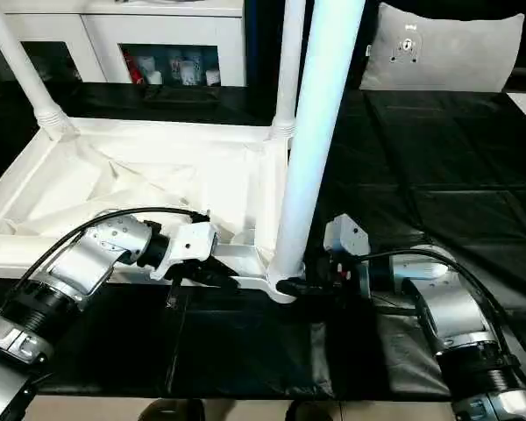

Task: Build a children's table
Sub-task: Rotate leg to tighten

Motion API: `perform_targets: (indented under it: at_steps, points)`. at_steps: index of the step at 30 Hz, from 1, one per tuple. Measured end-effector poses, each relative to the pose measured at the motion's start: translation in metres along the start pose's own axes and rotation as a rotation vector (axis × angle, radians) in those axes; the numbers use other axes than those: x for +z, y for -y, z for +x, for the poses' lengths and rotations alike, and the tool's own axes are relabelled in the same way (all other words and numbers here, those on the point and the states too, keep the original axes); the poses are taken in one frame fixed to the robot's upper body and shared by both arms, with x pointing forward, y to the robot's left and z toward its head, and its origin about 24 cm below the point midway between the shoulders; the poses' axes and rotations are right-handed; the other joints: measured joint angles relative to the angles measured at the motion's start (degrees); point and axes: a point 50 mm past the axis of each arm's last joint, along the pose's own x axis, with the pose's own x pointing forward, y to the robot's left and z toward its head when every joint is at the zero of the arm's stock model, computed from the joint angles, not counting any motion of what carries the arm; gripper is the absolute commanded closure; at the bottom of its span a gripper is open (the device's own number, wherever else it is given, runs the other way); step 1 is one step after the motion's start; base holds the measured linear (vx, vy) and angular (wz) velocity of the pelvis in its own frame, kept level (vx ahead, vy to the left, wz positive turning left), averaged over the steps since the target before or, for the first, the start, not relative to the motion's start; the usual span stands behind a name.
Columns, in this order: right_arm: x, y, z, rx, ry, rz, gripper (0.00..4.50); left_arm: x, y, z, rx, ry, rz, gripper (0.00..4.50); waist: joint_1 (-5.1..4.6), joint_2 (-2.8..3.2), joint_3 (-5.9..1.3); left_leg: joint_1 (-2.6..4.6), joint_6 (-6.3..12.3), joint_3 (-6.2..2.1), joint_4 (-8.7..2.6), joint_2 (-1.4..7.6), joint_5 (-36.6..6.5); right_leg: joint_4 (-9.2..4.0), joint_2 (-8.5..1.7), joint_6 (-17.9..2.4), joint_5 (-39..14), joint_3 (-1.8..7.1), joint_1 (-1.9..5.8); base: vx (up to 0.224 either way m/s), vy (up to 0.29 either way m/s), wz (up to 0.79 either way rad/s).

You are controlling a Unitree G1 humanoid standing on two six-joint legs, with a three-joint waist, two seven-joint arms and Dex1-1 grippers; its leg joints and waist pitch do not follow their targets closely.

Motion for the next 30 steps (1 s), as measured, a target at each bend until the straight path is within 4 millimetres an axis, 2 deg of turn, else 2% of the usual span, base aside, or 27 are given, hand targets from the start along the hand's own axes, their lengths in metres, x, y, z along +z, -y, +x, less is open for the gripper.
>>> perform_targets:
  at_steps: [8,11,14,18,20,22,27,29,30]
  points:
    - [0.000,-0.001,0.000,0.008,0.003,0.017,1.81,0.000,0.000,0.000,-0.004,0.005,-0.006,4.50,0.00,0.00,0.00,0.00,0.00,0.00,-0.02,0.00,0.00,-0.01,0.00,0.00,0.00,0.00,0.00,0.000,0.000,0.00]
    - [-0.002,-0.003,0.002,-0.033,0.028,0.078,1.83,0.002,-0.001,0.005,0.025,0.021,-0.056,4.50,0.08,0.00,0.00,0.02,0.00,0.00,0.00,0.00,0.00,0.00,0.00,0.00,0.00,0.00,0.04,0.000,0.000,0.00]
    - [-0.004,0.001,0.010,-0.195,0.070,0.160,1.83,0.003,-0.006,0.010,0.147,0.026,-0.154,4.50,-0.31,-0.01,0.00,0.07,0.00,0.00,0.10,-0.01,0.01,-0.02,0.00,0.00,0.00,0.04,0.05,0.000,0.000,0.00]
    - [-0.005,0.015,0.030,-0.504,0.147,0.271,1.87,0.009,-0.016,0.025,0.345,0.036,-0.320,4.50,-2.82,-0.08,0.00,0.15,-0.01,0.02,0.21,-0.08,0.00,-0.12,-0.01,0.27,-0.17,0.11,0.03,0.000,0.000,0.00]
    - [-0.005,0.021,0.032,-0.604,0.153,0.299,1.87,0.015,-0.018,0.035,0.400,0.051,-0.364,4.50,-3.57,-0.09,-0.01,0.15,0.00,0.01,0.20,-0.14,0.00,-0.17,-0.05,0.29,-0.17,0.14,0.02,0.000,0.000,0.00]
    - [-0.003,0.029,0.038,-0.727,0.174,0.352,1.87,0.024,-0.020,0.049,0.483,0.062,-0.409,4.50,-3.81,-0.11,-0.02,0.15,0.00,0.00,0.18,-0.14,0.00,-0.17,-0.03,0.29,-0.17,0.13,0.00,0.000,0.000,0.00]
    - [0.003,0.037,0.046,-0.865,0.186,0.376,1.87,0.034,-0.024,0.064,0.610,0.063,-0.449,4.50,-3.44,0.04,-0.09,0.05,0.00,-0.05,-0.01,-0.12,0.01,-0.14,0.01,0.29,-0.17,0.06,-0.10,0.000,0.000,0.00]
    - [0.003,0.038,0.046,-0.885,0.192,0.371,1.37,0.036,-0.024,0.066,0.617,0.063,-0.452,4.50,-3.36,0.07,-0.11,0.05,0.00,-0.05,-0.02,-0.12,0.00,-0.14,0.01,0.29,-0.17,0.07,-0.08,0.000,0.000,0.00]
    - [0.003,0.037,0.046,-0.893,0.194,0.364,1.37,0.038,-0.023,0.067,0.619,0.061,-0.447,4.50,-3.32,0.07,-0.11,0.02,-0.01,-0.04,-0.03,-0.12,-0.01,-0.14,0.01,0.27,-0.16,0.07,-0.08,0.000,0.000,0.00]
